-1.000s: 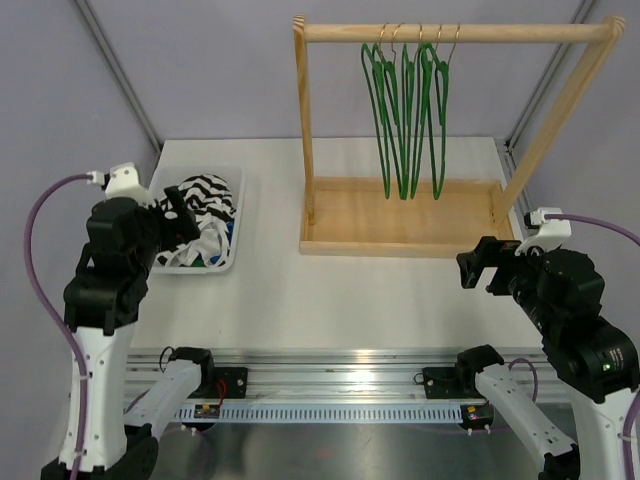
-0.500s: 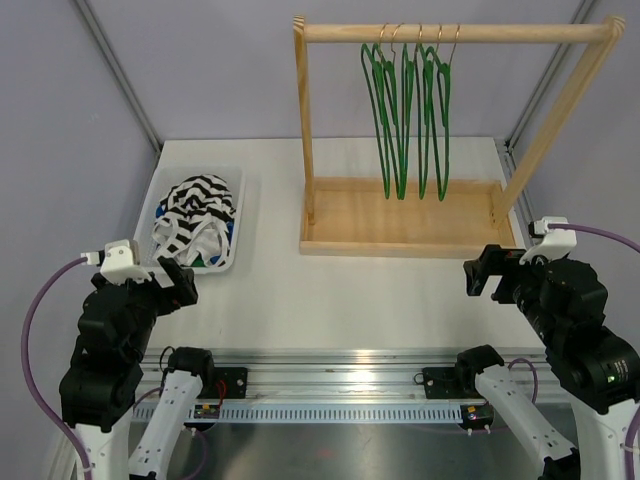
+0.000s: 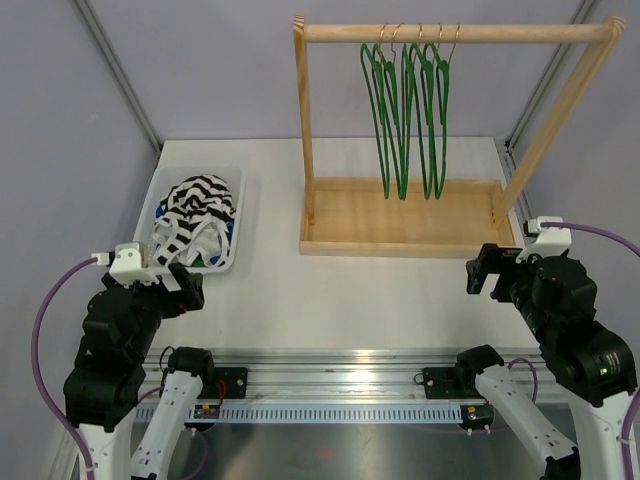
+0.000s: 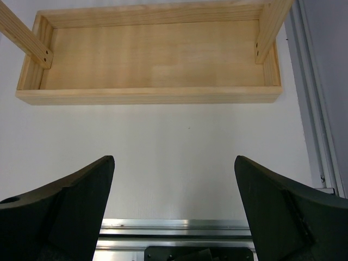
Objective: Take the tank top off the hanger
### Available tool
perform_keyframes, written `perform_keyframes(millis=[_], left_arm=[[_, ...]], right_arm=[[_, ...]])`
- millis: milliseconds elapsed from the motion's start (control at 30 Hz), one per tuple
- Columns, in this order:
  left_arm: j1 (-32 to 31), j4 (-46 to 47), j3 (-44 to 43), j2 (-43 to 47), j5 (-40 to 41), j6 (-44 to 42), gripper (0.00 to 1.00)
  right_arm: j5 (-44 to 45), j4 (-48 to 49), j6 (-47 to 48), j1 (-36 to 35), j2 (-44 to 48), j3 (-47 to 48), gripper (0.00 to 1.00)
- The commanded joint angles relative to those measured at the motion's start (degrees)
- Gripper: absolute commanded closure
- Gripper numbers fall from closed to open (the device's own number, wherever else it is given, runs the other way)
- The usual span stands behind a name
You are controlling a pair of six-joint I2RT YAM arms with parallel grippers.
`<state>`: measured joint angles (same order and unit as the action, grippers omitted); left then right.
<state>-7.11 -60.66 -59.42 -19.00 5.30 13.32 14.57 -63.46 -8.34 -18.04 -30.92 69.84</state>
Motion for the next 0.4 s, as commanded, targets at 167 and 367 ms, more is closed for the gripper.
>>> perform_keyframes(millis=[167, 367], left_arm=[[-0.2, 2.4, -0.8, -0.9, -0.9, -1.2, 0.01], [-0.2, 2.8, -1.0, -1.6, 0.0, -1.1, 0.01]], right_arm=[[2.7, 4.2, -0.3, -0.4, -1.8, -1.6, 0.00], [2.7, 4.1, -0.5, -0.4, -2.4, -1.0, 0.00]])
